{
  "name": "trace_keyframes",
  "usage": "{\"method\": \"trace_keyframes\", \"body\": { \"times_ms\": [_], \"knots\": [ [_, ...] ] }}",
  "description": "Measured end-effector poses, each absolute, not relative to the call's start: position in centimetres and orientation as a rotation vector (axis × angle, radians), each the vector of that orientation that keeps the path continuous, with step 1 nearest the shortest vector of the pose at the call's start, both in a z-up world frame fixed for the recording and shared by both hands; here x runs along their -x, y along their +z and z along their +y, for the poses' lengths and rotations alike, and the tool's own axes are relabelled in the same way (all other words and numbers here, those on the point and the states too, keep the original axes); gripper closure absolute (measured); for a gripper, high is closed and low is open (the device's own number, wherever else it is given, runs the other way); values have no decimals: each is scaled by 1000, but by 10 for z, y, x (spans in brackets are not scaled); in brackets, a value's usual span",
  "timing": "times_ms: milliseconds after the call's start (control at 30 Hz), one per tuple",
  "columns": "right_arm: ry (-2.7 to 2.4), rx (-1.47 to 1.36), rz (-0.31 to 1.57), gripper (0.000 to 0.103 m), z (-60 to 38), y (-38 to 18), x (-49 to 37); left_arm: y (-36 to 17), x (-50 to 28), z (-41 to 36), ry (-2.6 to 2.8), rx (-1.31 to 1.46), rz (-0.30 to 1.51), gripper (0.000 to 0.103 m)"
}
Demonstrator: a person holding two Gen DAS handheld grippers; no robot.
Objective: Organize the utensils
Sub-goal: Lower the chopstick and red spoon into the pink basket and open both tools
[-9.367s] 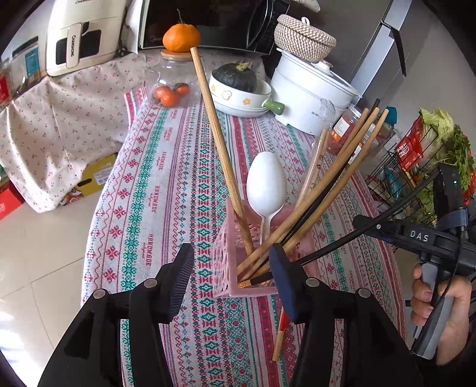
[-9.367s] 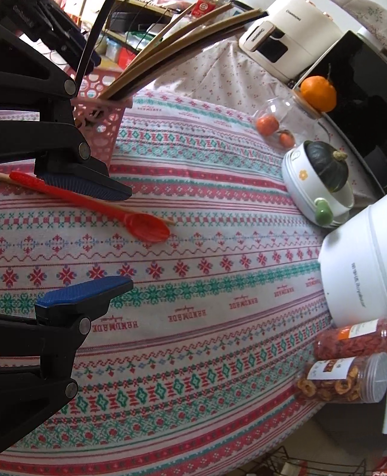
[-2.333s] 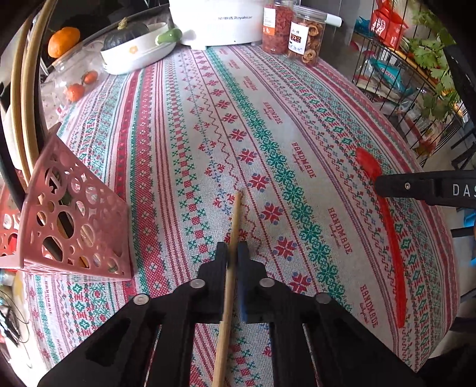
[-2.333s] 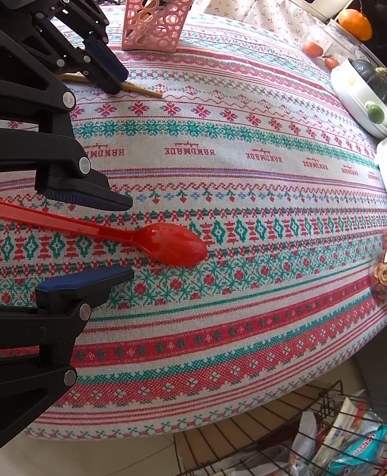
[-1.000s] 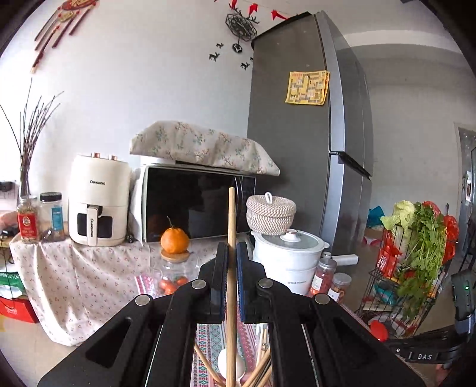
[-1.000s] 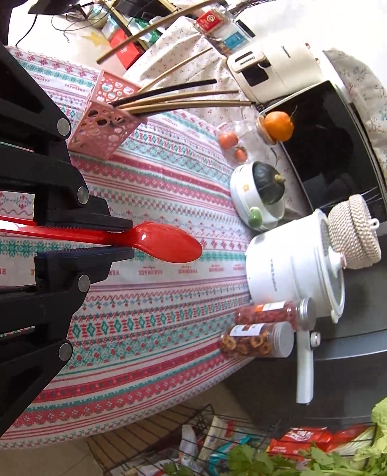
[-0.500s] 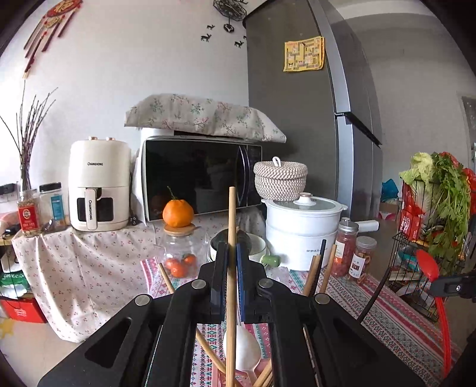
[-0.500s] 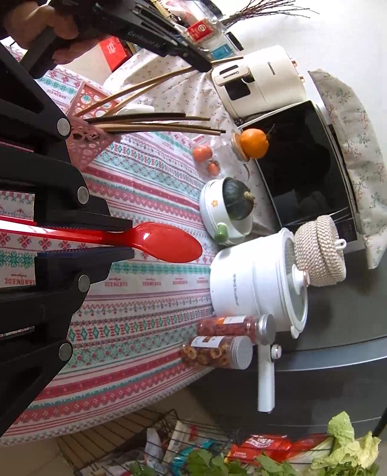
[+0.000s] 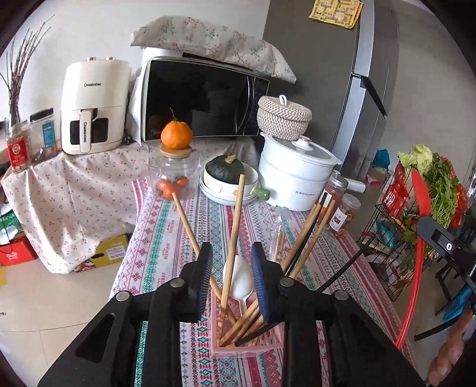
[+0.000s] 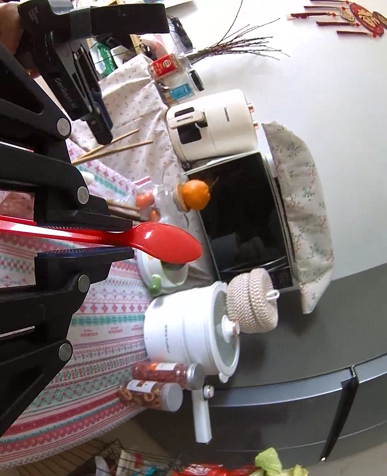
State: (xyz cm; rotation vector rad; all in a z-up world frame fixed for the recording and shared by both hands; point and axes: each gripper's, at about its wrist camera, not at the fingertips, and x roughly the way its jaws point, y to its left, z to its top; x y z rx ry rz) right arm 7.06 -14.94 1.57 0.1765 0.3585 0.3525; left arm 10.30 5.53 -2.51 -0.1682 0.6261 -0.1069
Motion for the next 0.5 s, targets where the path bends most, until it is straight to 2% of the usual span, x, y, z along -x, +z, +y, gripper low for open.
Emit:
{"method": "trace_keyframes", "body": {
  "times_ms": [33, 100, 267, 500],
  "knots": [
    [356, -177, 345, 95, -142, 17, -71, -24, -100, 58, -98, 163, 664, 48],
    [355, -174, 322, 95, -128, 18, -74, -26, -95, 66, -85, 148, 743, 44],
    [307, -174, 302, 95, -91, 11, -92, -47, -93, 91, -48, 130, 887, 43],
    [169, -85, 216, 95, -43, -13, -106, -63, -95, 120, -24, 112, 952, 43]
  ]
}}
